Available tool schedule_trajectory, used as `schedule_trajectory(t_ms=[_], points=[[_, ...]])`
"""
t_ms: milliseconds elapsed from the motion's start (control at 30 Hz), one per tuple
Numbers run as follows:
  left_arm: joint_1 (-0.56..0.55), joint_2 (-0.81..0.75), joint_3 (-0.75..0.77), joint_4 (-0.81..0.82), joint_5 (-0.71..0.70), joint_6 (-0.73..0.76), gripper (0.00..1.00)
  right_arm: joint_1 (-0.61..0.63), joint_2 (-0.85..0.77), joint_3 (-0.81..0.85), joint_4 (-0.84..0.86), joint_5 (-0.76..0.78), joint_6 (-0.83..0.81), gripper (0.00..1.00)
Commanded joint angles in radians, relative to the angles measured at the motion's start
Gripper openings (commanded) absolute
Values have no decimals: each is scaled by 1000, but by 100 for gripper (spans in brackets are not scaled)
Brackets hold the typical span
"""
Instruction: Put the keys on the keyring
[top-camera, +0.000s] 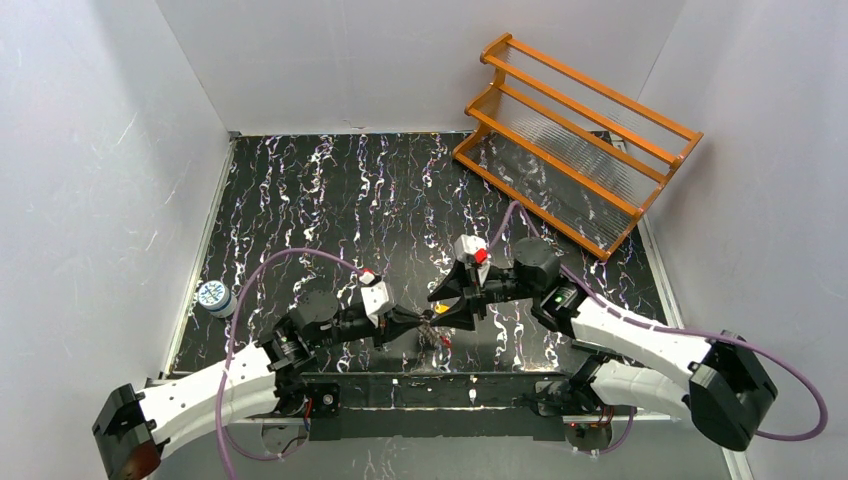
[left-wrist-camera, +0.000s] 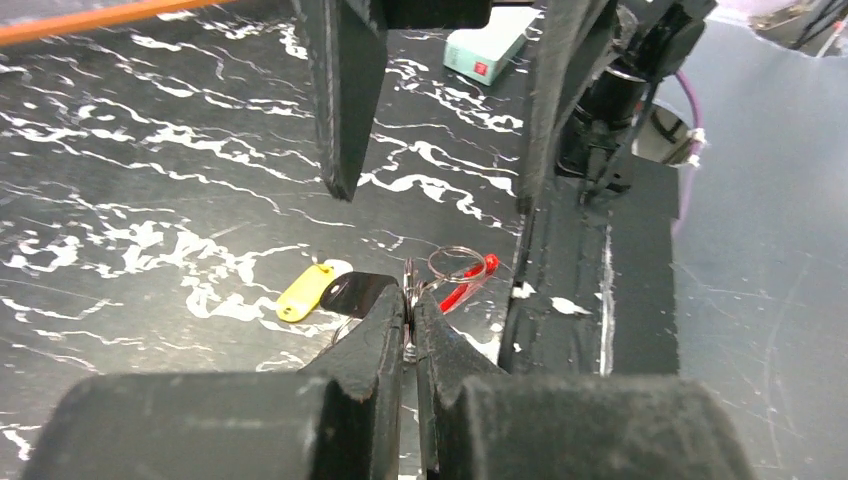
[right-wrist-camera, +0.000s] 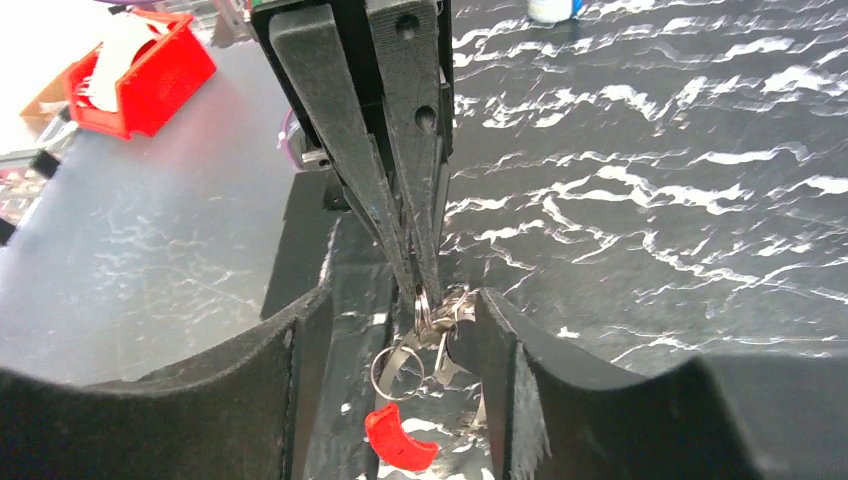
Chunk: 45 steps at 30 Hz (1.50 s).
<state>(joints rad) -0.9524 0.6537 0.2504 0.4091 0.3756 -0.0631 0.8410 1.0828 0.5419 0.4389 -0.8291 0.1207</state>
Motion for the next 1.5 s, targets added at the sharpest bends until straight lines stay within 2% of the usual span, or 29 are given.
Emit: schedule_trajectory(t_ms=[0, 67, 167, 367, 500, 633, 867, 1000, 1133, 1200, 1300, 1367, 1467], points=[[-3, -41, 111, -175, -56, 149, 0, 1, -98, 34, 19, 102, -46, 70], [-3, -52, 136, -222, -54, 223, 0, 1, -135, 17, 19, 146, -68, 79], [-3, -83, 155, -262, -28, 345, 0, 1, -179, -6, 18, 194, -102, 86], [-3, -148, 165, -297, 60, 643, 0, 1, -198, -15, -4, 201, -119, 87], [-4, -187, 167, -308, 40, 737, 0, 1, -198, -26, 9, 178, -145, 87], [-4, -221, 174, -312, 31, 761, 0, 1, -192, -28, 12, 159, -150, 87], [-4, -259, 177, -311, 15, 733, 0, 0, -176, -22, 13, 132, -158, 83], [-3, -247, 188, -312, -58, 559, 0, 0, -166, -22, -2, 173, -139, 82], [-3, -238, 201, -375, -229, 332, 0, 1, -141, -31, -28, 339, -21, 81], [-3, -243, 211, -435, -281, 263, 0, 1, -120, -30, -61, 457, 50, 78], [-3, -267, 215, -479, -310, 211, 0, 1, -83, -19, -142, 633, 164, 71], [-3, -289, 209, -485, -324, 194, 0, -1, -45, 10, -262, 765, 273, 63], [-4, -314, 197, -486, -335, 191, 0, -9, 44, 84, -427, 819, 337, 59]])
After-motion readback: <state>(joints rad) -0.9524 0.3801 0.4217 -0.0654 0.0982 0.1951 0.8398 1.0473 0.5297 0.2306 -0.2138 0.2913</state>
